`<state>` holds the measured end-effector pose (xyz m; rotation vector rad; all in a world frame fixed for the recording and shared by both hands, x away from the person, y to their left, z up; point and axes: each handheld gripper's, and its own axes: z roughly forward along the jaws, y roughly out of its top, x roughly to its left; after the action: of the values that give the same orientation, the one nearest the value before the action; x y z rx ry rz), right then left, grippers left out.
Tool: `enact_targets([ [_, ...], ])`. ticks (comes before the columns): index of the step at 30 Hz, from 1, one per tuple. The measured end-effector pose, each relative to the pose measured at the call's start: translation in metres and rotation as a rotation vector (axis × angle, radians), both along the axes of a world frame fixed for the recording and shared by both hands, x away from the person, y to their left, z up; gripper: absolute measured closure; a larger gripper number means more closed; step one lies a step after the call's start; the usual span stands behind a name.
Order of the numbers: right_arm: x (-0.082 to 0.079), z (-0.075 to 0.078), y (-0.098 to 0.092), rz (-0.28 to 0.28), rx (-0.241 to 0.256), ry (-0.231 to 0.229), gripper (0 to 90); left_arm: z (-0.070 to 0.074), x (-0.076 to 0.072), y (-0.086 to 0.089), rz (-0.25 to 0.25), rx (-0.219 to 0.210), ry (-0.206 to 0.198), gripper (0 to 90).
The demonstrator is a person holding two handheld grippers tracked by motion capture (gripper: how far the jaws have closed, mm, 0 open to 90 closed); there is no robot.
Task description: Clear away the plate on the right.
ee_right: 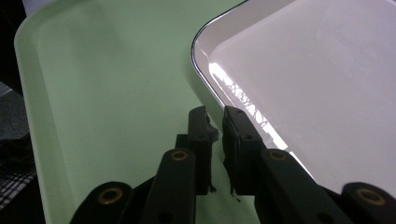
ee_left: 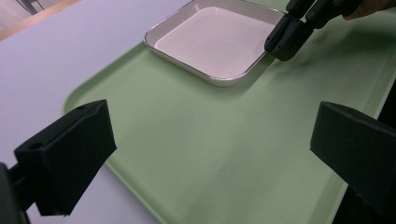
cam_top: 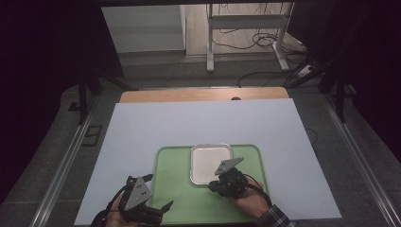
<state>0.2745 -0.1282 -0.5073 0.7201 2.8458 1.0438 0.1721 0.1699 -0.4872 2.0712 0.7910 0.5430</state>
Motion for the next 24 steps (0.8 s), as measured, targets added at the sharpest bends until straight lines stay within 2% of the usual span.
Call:
enact_targets([
  [24, 0.003, 0.010, -0.015, -0.053, 0.046, -0.015, 64.4, 0.000, 0.000, 0.000, 0.002, -0.011, -0.002, 0.0],
])
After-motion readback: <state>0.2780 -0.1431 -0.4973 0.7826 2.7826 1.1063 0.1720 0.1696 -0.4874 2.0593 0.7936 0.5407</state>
